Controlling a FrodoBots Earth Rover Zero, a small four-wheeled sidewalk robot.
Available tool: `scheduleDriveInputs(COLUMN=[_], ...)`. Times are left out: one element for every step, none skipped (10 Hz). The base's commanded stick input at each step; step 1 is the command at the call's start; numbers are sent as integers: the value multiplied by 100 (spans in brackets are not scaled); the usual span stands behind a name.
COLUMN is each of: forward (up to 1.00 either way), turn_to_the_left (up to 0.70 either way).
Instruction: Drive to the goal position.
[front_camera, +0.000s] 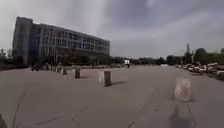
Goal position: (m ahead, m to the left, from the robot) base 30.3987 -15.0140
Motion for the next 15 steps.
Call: scheduleDriveInputs(forward=[100, 100, 100, 100, 100, 100, 100, 100, 100, 100, 100, 100, 100, 100, 100], turn_to_the_left=[0, 0, 0, 0, 0, 0, 0, -1, -8, -26, -40, -40, -40, -40, -40])
